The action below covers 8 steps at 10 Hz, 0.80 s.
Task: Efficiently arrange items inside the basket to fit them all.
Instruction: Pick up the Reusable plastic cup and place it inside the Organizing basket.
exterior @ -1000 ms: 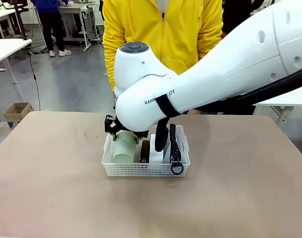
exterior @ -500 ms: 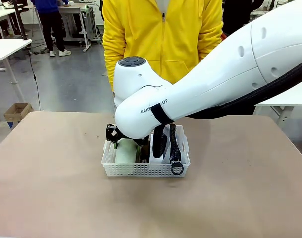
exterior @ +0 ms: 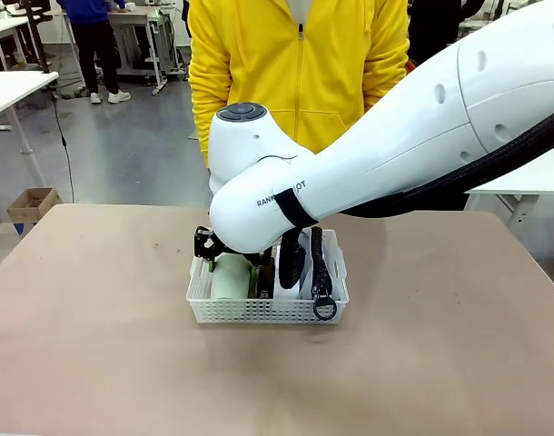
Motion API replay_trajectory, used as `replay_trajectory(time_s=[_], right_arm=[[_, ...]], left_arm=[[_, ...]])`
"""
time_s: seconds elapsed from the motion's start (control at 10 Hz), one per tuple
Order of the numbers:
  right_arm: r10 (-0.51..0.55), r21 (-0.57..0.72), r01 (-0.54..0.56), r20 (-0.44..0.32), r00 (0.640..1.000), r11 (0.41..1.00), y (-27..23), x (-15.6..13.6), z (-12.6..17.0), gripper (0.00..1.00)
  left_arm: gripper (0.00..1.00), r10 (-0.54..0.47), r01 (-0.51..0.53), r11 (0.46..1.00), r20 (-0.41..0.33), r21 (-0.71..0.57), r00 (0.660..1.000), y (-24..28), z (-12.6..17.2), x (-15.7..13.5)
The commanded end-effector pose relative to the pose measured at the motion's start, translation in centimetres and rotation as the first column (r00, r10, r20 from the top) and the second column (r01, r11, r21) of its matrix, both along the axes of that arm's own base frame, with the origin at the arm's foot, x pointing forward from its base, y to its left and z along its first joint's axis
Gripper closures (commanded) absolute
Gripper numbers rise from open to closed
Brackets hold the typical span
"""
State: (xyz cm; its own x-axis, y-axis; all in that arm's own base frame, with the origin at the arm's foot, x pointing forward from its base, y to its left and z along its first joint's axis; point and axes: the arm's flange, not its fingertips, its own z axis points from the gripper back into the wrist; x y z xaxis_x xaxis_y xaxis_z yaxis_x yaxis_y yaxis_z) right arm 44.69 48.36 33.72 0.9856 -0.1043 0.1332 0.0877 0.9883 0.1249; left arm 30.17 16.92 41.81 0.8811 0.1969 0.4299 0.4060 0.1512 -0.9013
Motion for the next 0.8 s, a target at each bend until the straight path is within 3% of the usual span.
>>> replay_trajectory(time_s=[0.0,0.7], right_arm=[[0.016,0.004,-0.016,-0.019,1.000,1.000,0.0,0.1,-0.2,0.00],[0.019,0.018,-0.019,0.012,1.000,1.000,-0.8,-0.6,1.1,0.00]], left_arm=[[0.00,0.012,-0.013,1.000,-0.006,-0.008,1.000,-0.2,0.3,-0.1],[0.00,0.012,-0.013,1.000,-0.006,-0.008,1.000,-0.2,0.3,-0.1]])
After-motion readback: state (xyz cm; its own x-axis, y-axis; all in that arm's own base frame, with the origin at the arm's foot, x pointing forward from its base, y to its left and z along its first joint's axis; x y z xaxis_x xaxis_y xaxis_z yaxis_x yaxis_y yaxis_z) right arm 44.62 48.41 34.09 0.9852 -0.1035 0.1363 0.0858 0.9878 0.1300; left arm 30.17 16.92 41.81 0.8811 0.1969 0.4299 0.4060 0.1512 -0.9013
